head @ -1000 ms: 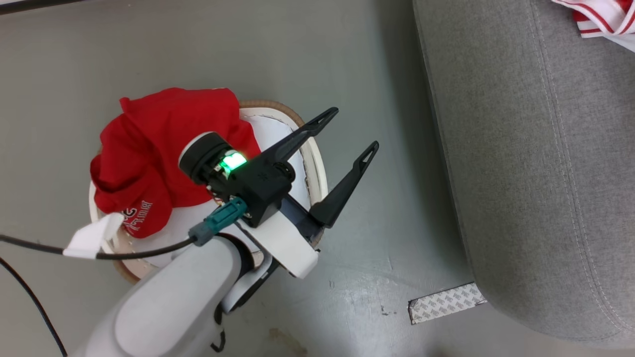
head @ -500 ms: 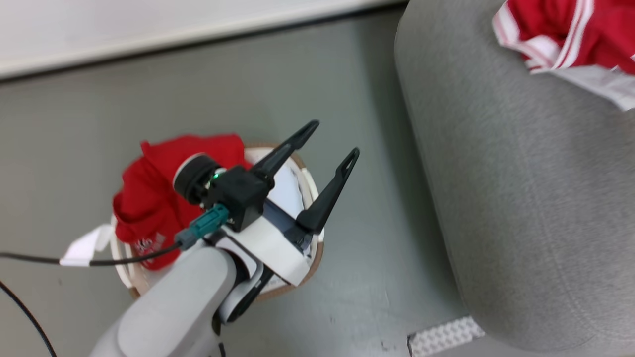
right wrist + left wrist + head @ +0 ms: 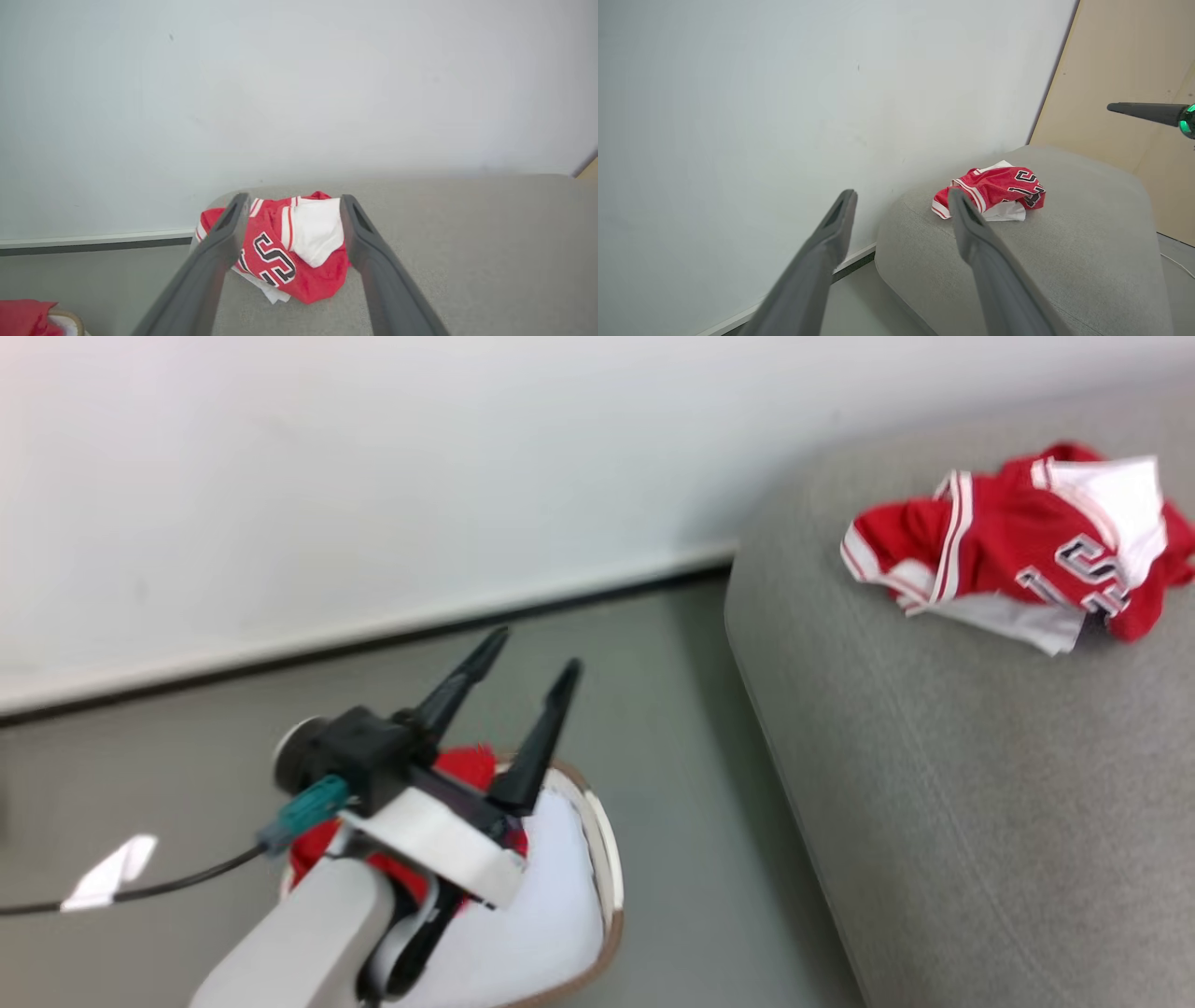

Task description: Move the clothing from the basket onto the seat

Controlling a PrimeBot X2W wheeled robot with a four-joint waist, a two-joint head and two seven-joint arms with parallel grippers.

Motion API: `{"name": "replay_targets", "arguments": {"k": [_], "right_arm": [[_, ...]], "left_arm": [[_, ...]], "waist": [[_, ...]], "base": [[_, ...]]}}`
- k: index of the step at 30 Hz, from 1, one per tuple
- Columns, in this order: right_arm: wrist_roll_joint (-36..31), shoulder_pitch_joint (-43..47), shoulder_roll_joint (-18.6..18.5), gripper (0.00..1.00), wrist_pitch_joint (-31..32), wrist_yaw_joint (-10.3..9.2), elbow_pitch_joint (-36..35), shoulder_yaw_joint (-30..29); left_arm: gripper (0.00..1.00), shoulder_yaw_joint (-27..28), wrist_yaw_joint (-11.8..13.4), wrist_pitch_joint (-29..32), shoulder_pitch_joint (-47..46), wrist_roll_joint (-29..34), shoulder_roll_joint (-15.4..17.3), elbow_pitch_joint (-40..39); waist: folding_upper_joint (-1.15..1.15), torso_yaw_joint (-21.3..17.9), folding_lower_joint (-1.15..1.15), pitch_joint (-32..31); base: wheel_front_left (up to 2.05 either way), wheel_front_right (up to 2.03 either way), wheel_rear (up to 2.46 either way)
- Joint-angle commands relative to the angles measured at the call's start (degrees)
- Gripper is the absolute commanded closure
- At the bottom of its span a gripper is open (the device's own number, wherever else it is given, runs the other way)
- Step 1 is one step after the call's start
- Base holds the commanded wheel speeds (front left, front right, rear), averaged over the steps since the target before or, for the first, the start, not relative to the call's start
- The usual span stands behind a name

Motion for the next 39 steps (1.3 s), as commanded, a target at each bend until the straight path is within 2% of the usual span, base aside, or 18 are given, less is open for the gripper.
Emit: {"name": "replay_targets", "arguments": {"k": [1,4,8,15,19,23,26,32,39], "right_arm": [[0.76,2.34,-0.58,0.00,-1.25,-0.11,-2.37,-0.79],[0.45,5.84,-1.26,0.00,-4.11,-0.11,-7.62,-3.48],[-0.60,11.75,1.41,0.00,-6.01,-0.10,-13.45,-8.25],[-8.75,24.24,10.42,0.00,-6.57,-0.11,-21.85,-18.57],[-15.05,30.94,17.88,0.00,-6.81,-0.10,-26.40,-23.08],[-20.38,36.93,24.77,0.00,-8.34,-0.11,-28.58,-26.33],[-23.78,40.56,28.14,0.00,-9.65,-0.11,-28.80,-26.82],[-26.44,44.21,30.50,0.00,-13.45,-0.11,-24.28,-24.75],[-25.91,41.25,30.63,0.00,-18.14,-0.10,-16.78,-20.08]], "left_arm": [[0.00,0.92,0.60,-0.77,1.61,-0.87,0.62,0.33],[0.00,2.80,1.55,-1.35,3.78,-1.96,1.47,0.99],[0.00,5.81,3.16,-1.97,6.99,-2.45,2.98,1.66],[0.00,12.18,8.76,-2.34,13.68,-2.81,3.05,3.21],[0.00,15.56,10.05,-2.38,16.95,-1.42,1.53,3.22],[0.00,18.70,9.06,-2.39,19.78,1.28,-0.51,4.08],[0.00,20.82,7.83,-2.40,21.59,4.04,-2.65,5.20],[0.00,24.06,4.45,-2.41,23.86,9.18,-6.79,7.61],[0.00,27.69,1.02,-2.41,24.98,14.26,-10.40,9.27]], "waist": [[0.00,1.61,0.02,-4.73],[0.00,3.08,0.02,-7.64],[0.00,4.91,0.02,-10.00],[0.00,8.55,0.02,-11.28],[0.00,10.18,0.02,-10.85],[0.00,11.48,0.02,-10.24],[0.00,12.05,0.02,-10.01],[0.00,12.33,0.02,-9.31],[0.00,12.25,0.02,-8.83]], "base": [[0.00,0.00,0.00],[0.00,0.00,0.00],[0.00,0.00,0.00],[0.00,0.00,0.00],[0.00,0.00,0.00],[0.00,0.00,0.00],[0.00,0.00,0.00],[0.00,0.00,0.00],[0.00,0.00,0.00]]}}
